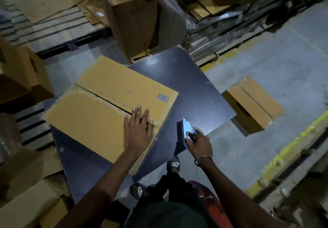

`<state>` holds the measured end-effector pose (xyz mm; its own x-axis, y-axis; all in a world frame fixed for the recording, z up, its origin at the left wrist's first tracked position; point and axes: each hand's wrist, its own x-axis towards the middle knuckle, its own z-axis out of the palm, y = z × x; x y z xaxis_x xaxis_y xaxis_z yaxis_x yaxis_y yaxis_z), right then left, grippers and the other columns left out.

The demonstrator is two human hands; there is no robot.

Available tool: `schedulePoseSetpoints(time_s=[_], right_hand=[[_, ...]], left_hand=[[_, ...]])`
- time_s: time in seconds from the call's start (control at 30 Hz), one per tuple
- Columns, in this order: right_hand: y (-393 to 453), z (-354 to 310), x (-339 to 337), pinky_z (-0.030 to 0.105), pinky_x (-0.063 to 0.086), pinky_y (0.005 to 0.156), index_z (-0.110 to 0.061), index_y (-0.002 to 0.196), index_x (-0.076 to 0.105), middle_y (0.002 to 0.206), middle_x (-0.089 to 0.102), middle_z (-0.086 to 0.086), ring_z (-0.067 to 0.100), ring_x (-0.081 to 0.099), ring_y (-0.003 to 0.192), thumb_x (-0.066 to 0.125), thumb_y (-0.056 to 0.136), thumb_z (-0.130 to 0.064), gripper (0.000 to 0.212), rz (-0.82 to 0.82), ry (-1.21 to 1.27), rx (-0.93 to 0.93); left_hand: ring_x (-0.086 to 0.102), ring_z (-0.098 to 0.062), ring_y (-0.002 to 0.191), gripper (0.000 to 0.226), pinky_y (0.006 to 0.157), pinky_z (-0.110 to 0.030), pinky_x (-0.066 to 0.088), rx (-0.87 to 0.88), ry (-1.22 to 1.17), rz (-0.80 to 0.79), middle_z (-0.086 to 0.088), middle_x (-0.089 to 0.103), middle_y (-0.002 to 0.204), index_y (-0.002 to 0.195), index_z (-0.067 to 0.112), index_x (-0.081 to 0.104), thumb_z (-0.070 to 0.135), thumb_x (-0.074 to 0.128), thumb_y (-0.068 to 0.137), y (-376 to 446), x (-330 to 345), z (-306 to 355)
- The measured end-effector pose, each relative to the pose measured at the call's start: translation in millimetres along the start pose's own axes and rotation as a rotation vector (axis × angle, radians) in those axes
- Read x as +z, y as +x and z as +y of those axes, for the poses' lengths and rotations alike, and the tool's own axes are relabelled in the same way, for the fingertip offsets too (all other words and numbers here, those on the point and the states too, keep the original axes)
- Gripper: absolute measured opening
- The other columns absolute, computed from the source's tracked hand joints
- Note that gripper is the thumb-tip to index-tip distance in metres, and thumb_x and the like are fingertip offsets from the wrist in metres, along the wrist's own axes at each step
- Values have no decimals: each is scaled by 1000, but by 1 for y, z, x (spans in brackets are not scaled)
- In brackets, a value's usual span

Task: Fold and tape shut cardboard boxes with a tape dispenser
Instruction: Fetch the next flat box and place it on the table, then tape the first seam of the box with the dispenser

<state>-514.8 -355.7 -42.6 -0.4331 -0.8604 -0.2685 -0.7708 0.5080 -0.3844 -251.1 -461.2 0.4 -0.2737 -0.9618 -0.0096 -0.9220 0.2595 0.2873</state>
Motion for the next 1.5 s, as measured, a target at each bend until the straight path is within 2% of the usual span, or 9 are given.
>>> schedulePoseSetpoints(time_s=[0.1,0.27,0.4,0.53,0.7,0.77,1.0,1.23,1.5], right_hand=[[4,-23,5,36,56,78,-17,80,75,106,73,5,29,66,101,73,82,-61,45,-1,-171,-28],[10,-39,4,36,50,92,-8,118,68,116,71,13,32,66,111,74,90,-40,43,-243,-94,167],[20,-42,-12,30,37,60,-4,72,59,83,60,17,31,58,79,63,66,-38,35,-228,171,224],[22,-69,-46,33,41,61,2,78,63,85,61,18,34,60,78,71,70,-39,43,-68,414,285],[12,-135,-76,37,35,59,-12,77,50,79,55,10,34,53,71,72,88,-31,31,224,374,-79],[19,-160,-76,36,36,61,-7,90,59,89,61,16,37,56,77,72,91,-25,22,265,254,-249],[38,-205,-59,44,47,87,-10,108,65,111,70,16,40,62,106,58,83,-19,27,-17,-250,-607],[57,-182,-54,40,54,78,-11,115,68,100,73,8,32,69,87,80,71,-20,47,43,-399,-769],[108,-165,-69,43,45,87,-11,124,63,111,69,9,33,62,101,56,82,-30,47,-1,-329,-944]], left_hand=[[10,-17,163,57,130,-48,10,14,-97,-9,-1,19,175,162,28,39,53,32,112,2,-5,-7],[45,-26,145,44,105,-44,46,-24,-384,189,-5,35,167,148,21,56,43,43,113,5,-32,-45],[45,-34,141,57,106,-53,42,-224,-204,248,-10,41,163,148,20,56,55,50,104,1,-44,-89],[43,-33,145,64,112,-54,37,-314,-129,219,-12,44,162,146,17,57,62,46,102,-13,-41,-115],[46,-36,140,48,111,-54,37,-377,-151,310,-15,51,155,142,12,59,45,55,106,5,-55,-121],[44,-38,141,51,114,-56,36,-437,-160,331,-18,50,154,143,10,56,45,55,106,19,-66,-130],[8,-40,160,121,126,-63,6,-741,-154,119,-20,16,173,167,11,17,95,40,82,51,-100,-189],[24,-41,154,132,119,-63,25,-794,46,7,-16,25,171,166,15,22,106,30,71,32,-113,-197],[28,-45,149,162,118,-63,25,-965,-27,-56,-20,27,166,165,8,21,117,32,46,30,-124,-196]])
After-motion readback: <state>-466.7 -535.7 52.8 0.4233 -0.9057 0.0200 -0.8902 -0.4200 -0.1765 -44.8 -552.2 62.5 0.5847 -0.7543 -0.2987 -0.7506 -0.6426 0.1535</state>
